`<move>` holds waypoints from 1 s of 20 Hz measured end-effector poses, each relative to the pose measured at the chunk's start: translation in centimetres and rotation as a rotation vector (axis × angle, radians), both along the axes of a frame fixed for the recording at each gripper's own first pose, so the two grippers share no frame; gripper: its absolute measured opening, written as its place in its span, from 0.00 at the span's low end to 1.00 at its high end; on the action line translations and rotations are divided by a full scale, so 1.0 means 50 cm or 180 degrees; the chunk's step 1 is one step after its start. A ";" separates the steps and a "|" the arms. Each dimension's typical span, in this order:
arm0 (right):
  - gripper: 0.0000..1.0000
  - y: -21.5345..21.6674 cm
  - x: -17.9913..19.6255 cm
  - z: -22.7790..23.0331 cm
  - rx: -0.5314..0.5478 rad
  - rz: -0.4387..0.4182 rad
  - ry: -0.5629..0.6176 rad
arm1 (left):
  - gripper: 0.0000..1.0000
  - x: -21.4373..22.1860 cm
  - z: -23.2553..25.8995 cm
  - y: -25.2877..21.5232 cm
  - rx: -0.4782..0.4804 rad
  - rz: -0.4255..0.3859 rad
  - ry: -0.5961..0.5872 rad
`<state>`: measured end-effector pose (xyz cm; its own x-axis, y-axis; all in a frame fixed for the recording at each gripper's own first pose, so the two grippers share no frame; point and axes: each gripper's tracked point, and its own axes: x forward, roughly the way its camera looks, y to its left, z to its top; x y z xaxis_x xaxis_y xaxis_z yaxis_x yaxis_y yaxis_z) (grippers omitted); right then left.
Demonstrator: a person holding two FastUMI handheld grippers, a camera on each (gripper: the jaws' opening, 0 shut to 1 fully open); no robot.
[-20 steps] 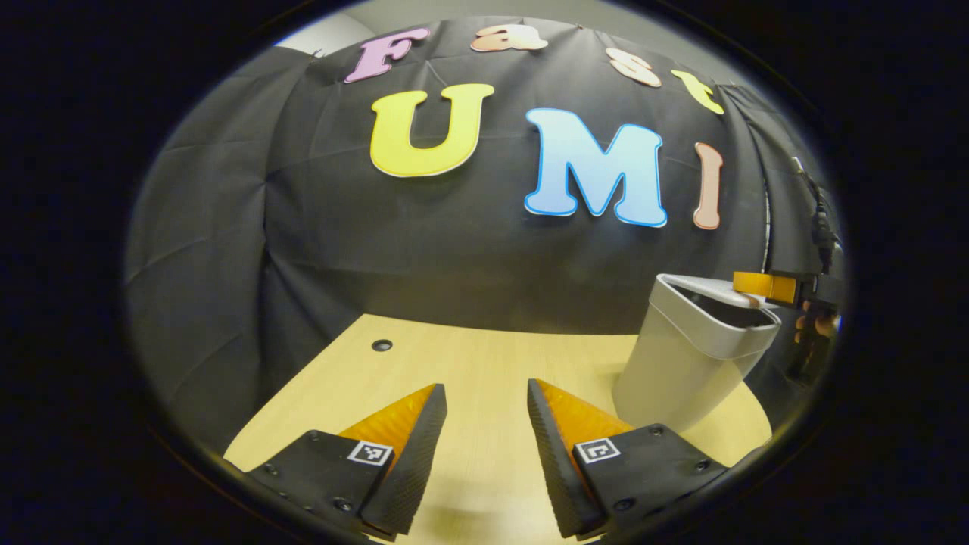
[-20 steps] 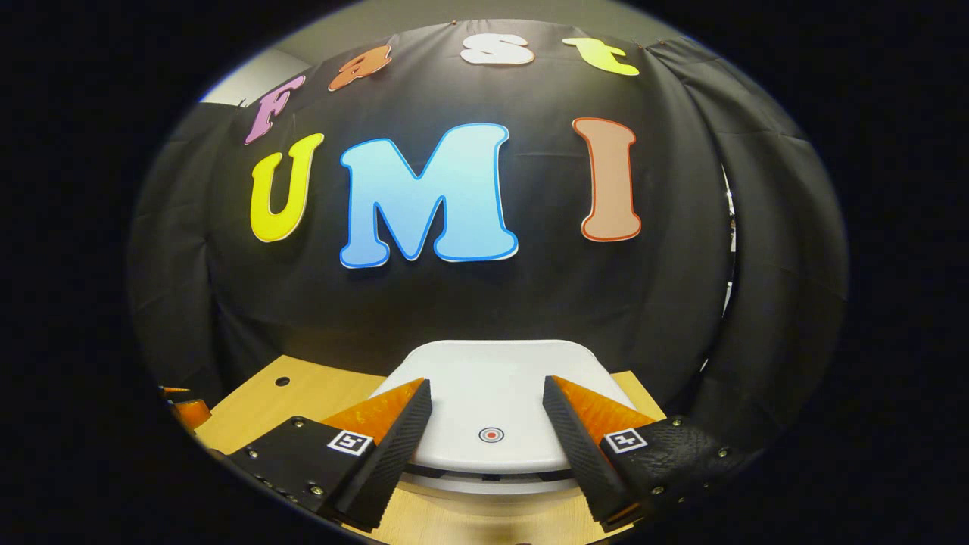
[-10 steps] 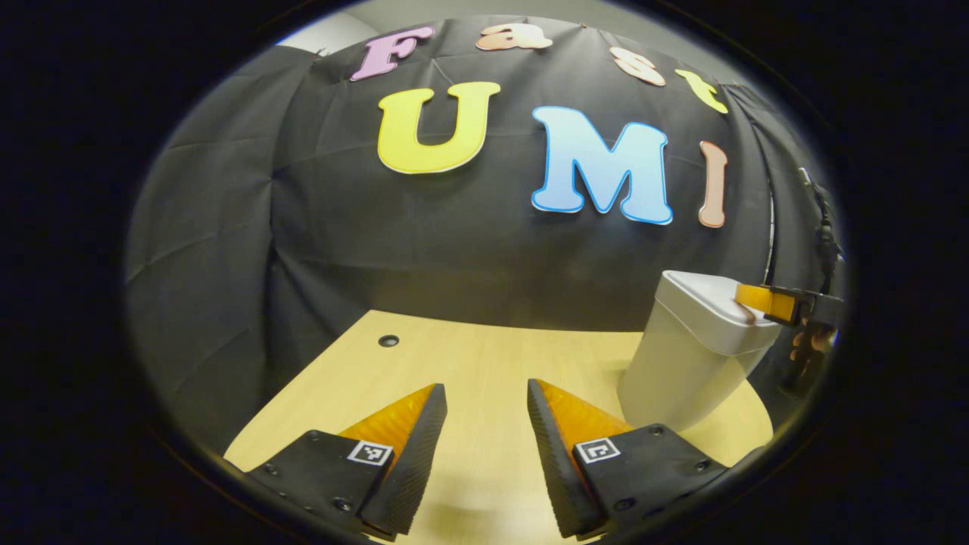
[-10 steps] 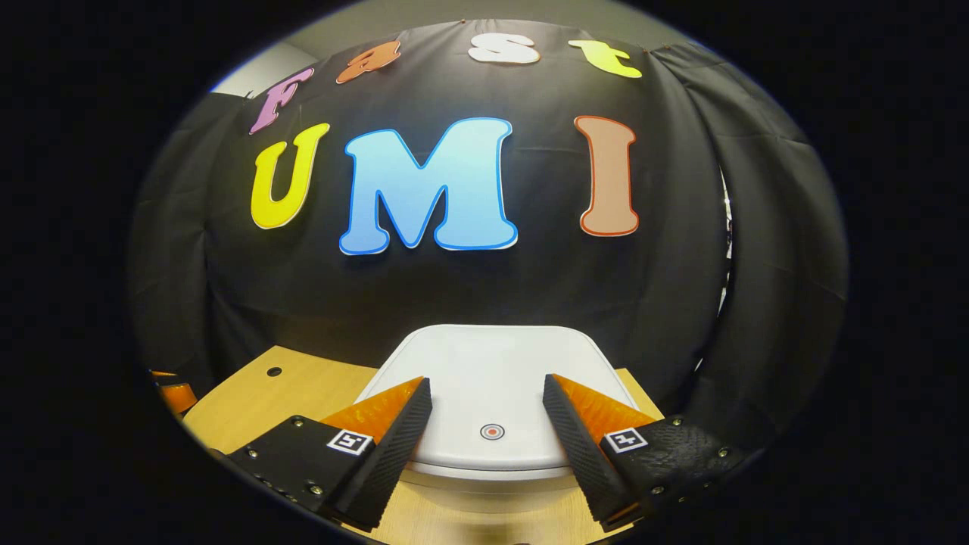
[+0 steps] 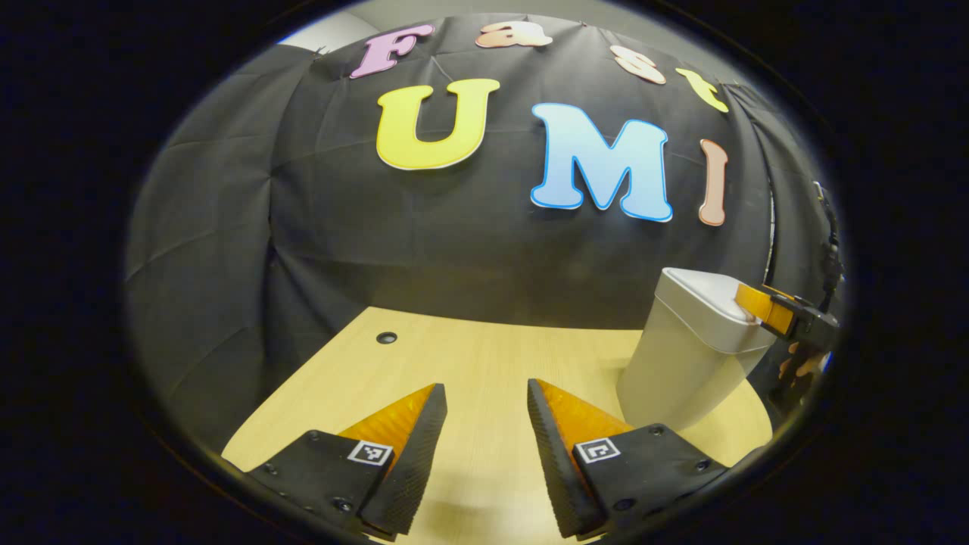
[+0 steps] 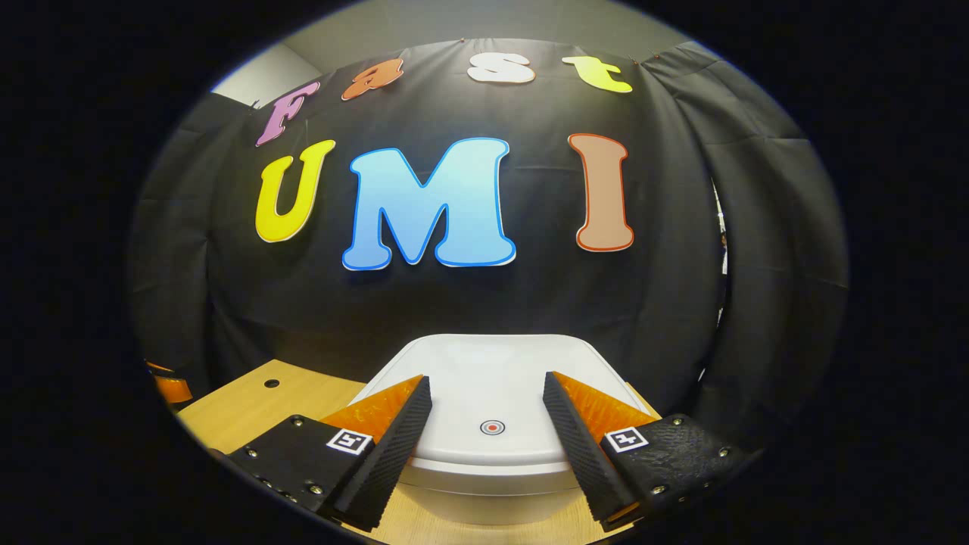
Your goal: Press the lid of the desktop garbage bin to open it, pick up the crumpled paper on the desktop and throw it into the bin, then pick up the pop can on the desktop and drop it into the bin, and finally close the garbage bin lid.
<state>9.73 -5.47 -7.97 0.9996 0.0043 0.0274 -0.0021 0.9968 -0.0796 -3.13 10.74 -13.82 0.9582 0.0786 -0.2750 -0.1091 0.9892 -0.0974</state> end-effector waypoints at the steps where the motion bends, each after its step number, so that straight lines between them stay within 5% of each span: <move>1: 0.96 -0.001 -0.001 0.000 0.0005 -0.0001 -0.0016 | 0.73 0.001 -0.001 0.000 -0.0001 -0.0003 0.0010; 20: 0.96 -0.001 0.004 0.003 0.0024 0.0028 -0.0131 | 0.72 0.021 0.024 -0.016 0.0033 -0.0105 -0.0083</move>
